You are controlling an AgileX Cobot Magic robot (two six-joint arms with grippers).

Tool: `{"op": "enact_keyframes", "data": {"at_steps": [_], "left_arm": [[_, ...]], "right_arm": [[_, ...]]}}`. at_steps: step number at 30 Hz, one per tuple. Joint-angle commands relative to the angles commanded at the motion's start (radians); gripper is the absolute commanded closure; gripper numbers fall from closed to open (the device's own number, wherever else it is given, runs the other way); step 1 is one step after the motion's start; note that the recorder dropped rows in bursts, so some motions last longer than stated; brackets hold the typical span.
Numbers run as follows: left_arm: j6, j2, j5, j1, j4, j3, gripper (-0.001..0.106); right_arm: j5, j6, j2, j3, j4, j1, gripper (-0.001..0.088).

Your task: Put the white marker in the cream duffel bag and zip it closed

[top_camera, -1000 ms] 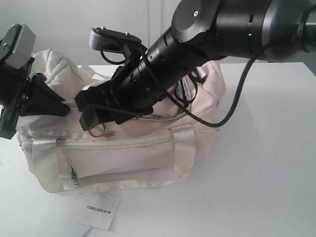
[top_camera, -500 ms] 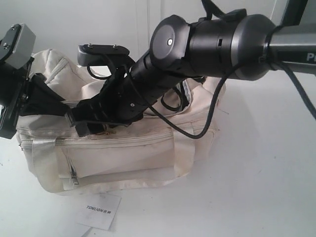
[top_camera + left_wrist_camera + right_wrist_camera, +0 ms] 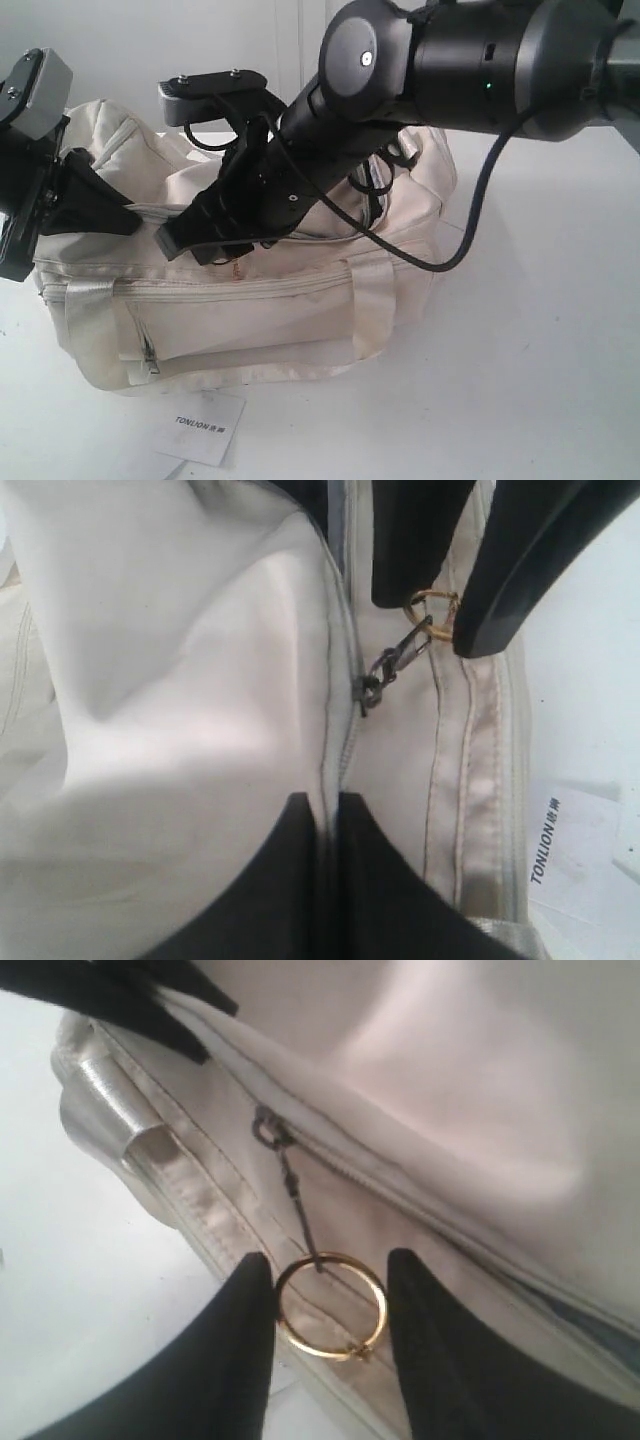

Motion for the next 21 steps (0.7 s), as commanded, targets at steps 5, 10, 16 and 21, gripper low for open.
{"op": "enact_keyframes", "data": {"at_steps": [5, 10, 16, 21], "left_arm": [[0.0, -0.006, 0.0, 0.0, 0.0, 0.0, 0.105], [0.0, -0.006, 0.0, 0.0, 0.0, 0.0, 0.105], [0.0, -0.006, 0.0, 0.0, 0.0, 0.0, 0.105], [0.0, -0.006, 0.0, 0.0, 0.0, 0.0, 0.105]], "right_arm": [[0.022, 0.002, 0.0, 0.0, -0.09, -0.002, 0.0868], [0.057, 0.004, 0.0, 0.0, -0.113, -0.017, 0.0868], [0.074, 0.004, -0.014, 0.0, -0.113, -0.039, 0.0868], [0.088, 0.004, -0.025, 0.0, -0.121, -0.05, 0.0868]]}}
